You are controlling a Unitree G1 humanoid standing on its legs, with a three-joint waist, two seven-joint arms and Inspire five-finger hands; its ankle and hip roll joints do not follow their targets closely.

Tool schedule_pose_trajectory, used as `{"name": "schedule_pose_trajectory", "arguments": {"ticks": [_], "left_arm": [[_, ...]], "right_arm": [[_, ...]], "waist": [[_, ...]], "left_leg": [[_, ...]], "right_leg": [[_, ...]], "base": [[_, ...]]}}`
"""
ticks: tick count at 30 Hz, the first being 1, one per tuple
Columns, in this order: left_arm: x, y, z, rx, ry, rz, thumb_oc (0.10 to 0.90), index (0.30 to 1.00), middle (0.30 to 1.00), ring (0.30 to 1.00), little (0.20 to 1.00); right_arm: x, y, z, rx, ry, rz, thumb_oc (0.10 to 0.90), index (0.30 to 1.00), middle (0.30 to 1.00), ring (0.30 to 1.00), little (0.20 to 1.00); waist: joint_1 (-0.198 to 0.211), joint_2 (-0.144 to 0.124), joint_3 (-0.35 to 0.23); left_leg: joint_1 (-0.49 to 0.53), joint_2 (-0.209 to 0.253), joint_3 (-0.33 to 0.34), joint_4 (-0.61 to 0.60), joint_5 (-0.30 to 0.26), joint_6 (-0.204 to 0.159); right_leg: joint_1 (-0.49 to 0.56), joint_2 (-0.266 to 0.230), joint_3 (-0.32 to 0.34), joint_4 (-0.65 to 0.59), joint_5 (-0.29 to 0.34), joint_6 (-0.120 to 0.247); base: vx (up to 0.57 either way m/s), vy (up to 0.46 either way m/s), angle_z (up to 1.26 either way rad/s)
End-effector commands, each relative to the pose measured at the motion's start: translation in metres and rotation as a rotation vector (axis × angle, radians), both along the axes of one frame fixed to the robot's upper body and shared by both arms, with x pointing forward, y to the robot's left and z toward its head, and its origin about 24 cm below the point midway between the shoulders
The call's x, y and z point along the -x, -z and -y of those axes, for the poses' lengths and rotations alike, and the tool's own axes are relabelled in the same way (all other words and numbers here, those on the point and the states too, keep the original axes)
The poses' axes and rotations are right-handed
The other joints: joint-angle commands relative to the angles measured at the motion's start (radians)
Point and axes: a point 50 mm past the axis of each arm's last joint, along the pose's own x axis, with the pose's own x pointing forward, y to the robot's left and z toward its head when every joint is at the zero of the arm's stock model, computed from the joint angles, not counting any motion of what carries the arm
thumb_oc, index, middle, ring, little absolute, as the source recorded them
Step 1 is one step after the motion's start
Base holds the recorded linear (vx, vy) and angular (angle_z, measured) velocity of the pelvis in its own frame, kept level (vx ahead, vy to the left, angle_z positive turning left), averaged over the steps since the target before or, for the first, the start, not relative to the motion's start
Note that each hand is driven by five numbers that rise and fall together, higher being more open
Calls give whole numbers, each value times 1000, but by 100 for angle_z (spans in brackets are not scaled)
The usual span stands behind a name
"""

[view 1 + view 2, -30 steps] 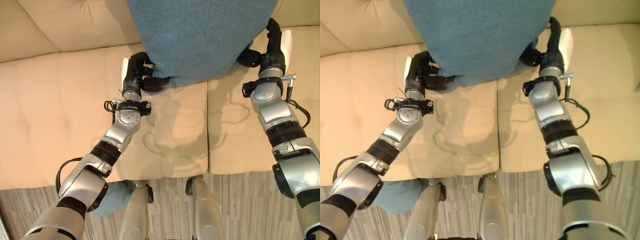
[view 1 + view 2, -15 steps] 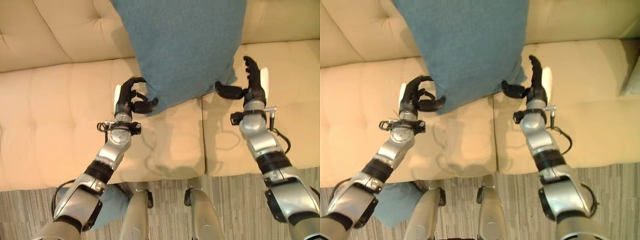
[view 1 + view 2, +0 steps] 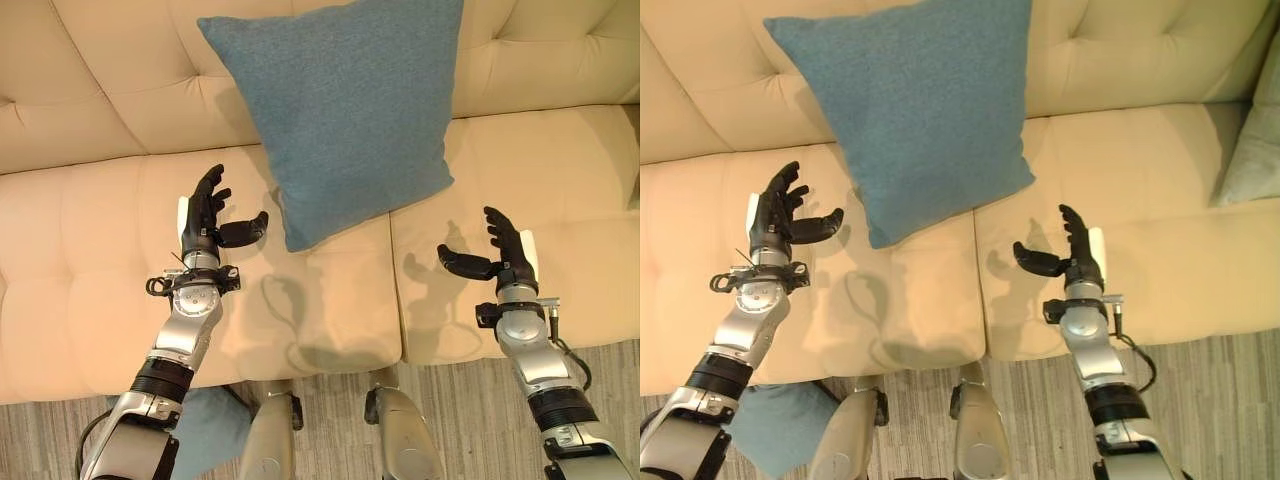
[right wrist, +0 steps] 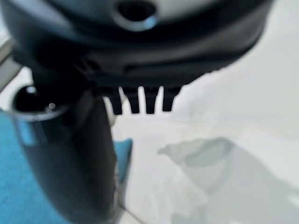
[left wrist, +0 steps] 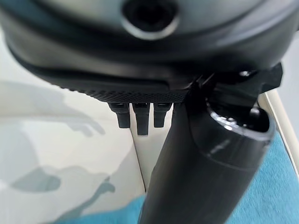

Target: Pick up all the scattered cushions and arrange them neatly on the sofa.

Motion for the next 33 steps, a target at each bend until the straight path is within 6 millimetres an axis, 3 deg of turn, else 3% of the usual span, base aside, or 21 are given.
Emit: {"name": "schedule_pose_trajectory", "arguments": {"ticks": [1, 5, 11, 12, 13, 17, 20, 21, 27, 33], "left_arm": [[-2, 10, 10, 30, -10, 12, 800, 900, 900, 900, 900], [-6, 11, 14, 67, -34, 3, 800, 900, 900, 900, 900], [-24, -2, 9, 105, -119, 0, 800, 900, 900, 900, 900], [-27, -5, 7, 97, -132, 1, 533, 500, 500, 500, 500], [-29, -8, 4, 100, -145, 7, 400, 300, 300, 300, 300], [-37, -23, -7, 80, -181, 25, 400, 300, 300, 300, 300], [-45, -53, -25, 53, -224, 89, 400, 300, 300, 300, 300], [-45, -53, -25, 53, -224, 89, 400, 300, 300, 300, 300], [-49, -102, -49, -250, -307, 168, 400, 300, 300, 300, 300], [-48, -134, -49, -308, -325, 258, 400, 300, 300, 300, 300]], "right_arm": [[13, 8, -7, -63, -51, 49, 800, 900, 900, 900, 900], [20, 19, -16, -130, -86, 28, 800, 900, 900, 900, 900], [38, 31, -18, -220, -71, 34, 800, 900, 900, 900, 900], [41, 31, -17, -235, -63, 41, 800, 900, 900, 900, 900], [41, 30, -18, -242, -65, 52, 800, 900, 900, 900, 900], [43, 22, -18, -279, -82, 101, 800, 900, 900, 900, 900], [43, 10, -21, -286, -124, 158, 800, 900, 900, 900, 900], [43, 10, -21, -286, -124, 158, 800, 900, 900, 900, 900], [42, -5, -10, -211, -156, 194, 800, 900, 900, 900, 900], [44, -11, -6, -163, -172, 204, 800, 900, 900, 900, 900]], "waist": [[-18, -7, -233], [-36, -6, -237], [-100, 2, -218], [-110, 1, -214], [-118, 1, -211], [-137, -4, -200], [-154, -8, -191], [-154, -8, -190], [-162, -4, -182], [-159, -1, -174]], "left_leg": [[-41, -35, 31, 5, -104, -5], [-58, -32, 44, 5, -105, -4], [-69, -28, 80, 5, -115, 5], [-69, -28, 87, 5, -118, 7], [-68, -27, 92, 5, -120, 9], [-65, -23, 110, 5, -125, 11], [-60, -20, 123, 5, -131, 11], [-59, -20, 123, 5, -131, 11], [-50, -21, 118, 5, -134, 10], [-51, -24, 103, 5, -131, 9]], "right_leg": [[-105, 48, 22, 175, -238, -12], [-134, 48, 32, 184, -237, -12], [-174, 49, 64, 193, -229, -7], [-179, 50, 70, 193, -226, -5], [-180, 51, 75, 191, -223, -3], [-187, 56, 87, 189, -218, 4], [-190, 60, 97, 187, -216, 9], [-189, 60, 97, 186, -216, 9], [-179, 61, 98, 170, -207, 13], [-168, 60, 87, 163, -211, 11]], "base": [[0, 15, -20], [14, 13, -10], [39, 33, -19], [48, 38, -20], [34, 19, -19], [21, 13, -23], [32, -11, -16], [22, -21, -11], [13, -17, -7], [0, -5, 0]]}}
